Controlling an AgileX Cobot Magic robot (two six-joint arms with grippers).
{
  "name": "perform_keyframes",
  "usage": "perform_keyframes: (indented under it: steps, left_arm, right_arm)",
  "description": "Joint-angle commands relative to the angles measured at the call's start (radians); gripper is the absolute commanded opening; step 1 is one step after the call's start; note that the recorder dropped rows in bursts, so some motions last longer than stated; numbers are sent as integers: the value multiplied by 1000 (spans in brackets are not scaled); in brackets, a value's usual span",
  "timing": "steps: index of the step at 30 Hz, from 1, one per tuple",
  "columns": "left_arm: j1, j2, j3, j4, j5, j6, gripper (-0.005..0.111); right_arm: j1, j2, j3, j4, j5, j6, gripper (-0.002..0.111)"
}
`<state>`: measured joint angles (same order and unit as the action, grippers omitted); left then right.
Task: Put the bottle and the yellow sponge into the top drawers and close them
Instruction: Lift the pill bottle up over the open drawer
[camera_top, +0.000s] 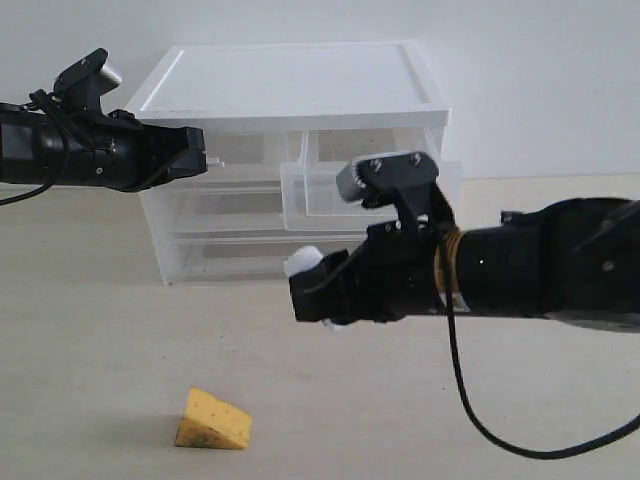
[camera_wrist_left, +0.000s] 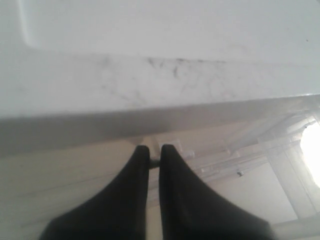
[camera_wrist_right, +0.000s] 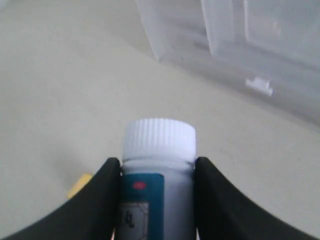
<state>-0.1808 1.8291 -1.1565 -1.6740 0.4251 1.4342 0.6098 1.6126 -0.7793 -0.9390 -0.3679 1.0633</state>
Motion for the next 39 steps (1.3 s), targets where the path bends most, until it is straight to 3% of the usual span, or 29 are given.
perform_keyframes:
  steps: [1, 8, 24, 35, 37, 39]
  left_arm:
    - [-11, 27, -14, -7, -14, -7, 4]
    - [-11, 27, -14, -7, -12, -7, 4]
    - [-11, 27, -12, 19, -8, -7, 4]
    - [-11, 27, -12, 19, -10, -7, 4]
    - [-11, 27, -12, 19, -10, -7, 4]
    - [-11, 27, -12, 19, -10, -7, 4]
  right_arm:
    - [4, -160, -18, -14, 9, 6, 0]
    - [0, -223, -192, -19, 350, -112, 0]
    - [-39, 83, -480, -39, 449, -153, 0]
    - [-83, 97, -490, -24, 482, -152, 0]
    - [-83, 97, -490, -24, 485, -141, 5]
    - [-83, 97, -490, -24, 495, -132, 22]
